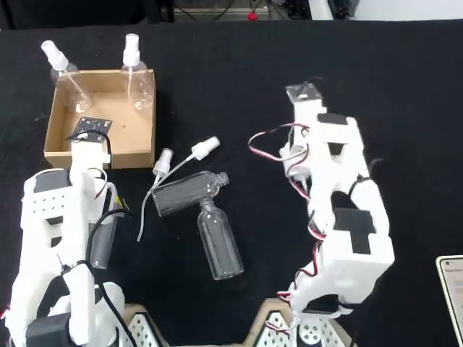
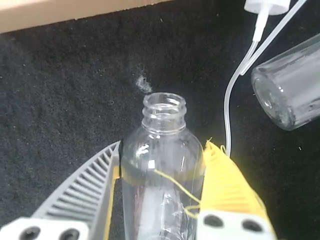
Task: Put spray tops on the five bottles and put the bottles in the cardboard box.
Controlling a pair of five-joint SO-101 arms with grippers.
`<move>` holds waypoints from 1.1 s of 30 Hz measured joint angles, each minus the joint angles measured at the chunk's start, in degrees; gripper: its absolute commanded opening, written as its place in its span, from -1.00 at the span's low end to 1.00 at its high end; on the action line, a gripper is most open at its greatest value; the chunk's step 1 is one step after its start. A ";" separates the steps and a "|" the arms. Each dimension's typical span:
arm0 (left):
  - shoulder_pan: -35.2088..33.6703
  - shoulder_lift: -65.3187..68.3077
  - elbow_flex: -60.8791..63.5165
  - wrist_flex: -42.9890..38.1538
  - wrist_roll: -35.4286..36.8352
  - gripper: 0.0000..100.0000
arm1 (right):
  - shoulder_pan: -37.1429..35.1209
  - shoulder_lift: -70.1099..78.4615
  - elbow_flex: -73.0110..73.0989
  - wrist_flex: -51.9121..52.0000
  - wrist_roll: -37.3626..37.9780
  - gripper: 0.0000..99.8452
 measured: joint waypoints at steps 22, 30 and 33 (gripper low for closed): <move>0.00 0.00 0.00 0.00 0.00 -0.87 | -0.62 10.29 -10.99 8.44 0.09 -0.95; 0.00 0.00 0.00 0.00 0.00 -0.87 | -0.70 8.18 -11.34 8.26 0.09 -0.98; 0.00 -0.44 0.00 0.53 0.09 -0.87 | -0.70 2.37 -11.34 10.81 0.18 -0.98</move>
